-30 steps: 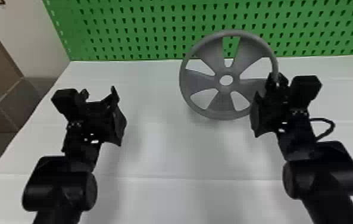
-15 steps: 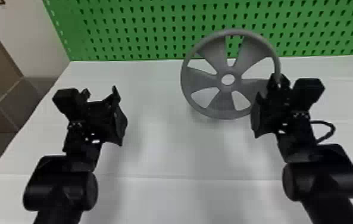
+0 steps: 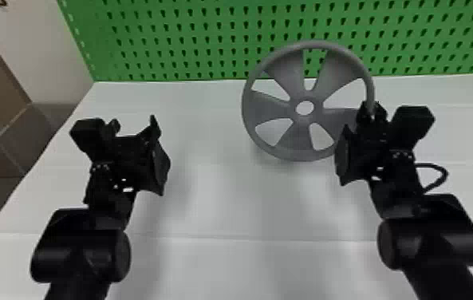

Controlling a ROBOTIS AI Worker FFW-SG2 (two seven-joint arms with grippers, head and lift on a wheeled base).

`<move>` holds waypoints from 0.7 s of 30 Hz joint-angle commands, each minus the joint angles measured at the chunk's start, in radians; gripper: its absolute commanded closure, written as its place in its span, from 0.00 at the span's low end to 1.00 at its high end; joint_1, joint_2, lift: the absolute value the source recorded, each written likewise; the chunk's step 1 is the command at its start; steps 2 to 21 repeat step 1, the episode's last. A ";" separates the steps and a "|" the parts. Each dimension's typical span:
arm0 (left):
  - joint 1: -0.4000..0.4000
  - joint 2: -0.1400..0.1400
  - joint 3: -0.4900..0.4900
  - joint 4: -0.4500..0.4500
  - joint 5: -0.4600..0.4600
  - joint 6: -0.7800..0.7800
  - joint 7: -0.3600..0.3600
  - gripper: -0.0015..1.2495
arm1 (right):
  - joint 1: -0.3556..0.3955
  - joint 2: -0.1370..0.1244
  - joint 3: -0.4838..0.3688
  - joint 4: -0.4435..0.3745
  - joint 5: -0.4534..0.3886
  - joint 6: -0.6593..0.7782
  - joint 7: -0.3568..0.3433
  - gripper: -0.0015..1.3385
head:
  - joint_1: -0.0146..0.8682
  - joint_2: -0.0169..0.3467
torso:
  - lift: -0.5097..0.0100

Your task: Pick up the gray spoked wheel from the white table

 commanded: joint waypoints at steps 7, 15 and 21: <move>0.001 0.000 0.002 0.001 -0.001 0.002 0.000 0.30 | -0.001 0.001 0.000 0.001 -0.007 0.007 0.000 0.94 | 0.97 0.40 | 0.86; 0.001 0.000 0.002 0.001 -0.001 0.002 0.000 0.30 | -0.001 0.001 0.000 0.001 -0.007 0.007 0.000 0.94 | 0.97 0.40 | 0.86; 0.001 0.000 0.002 0.001 -0.001 0.002 0.000 0.30 | -0.001 0.001 0.000 0.001 -0.007 0.007 0.000 0.94 | 0.97 0.40 | 0.86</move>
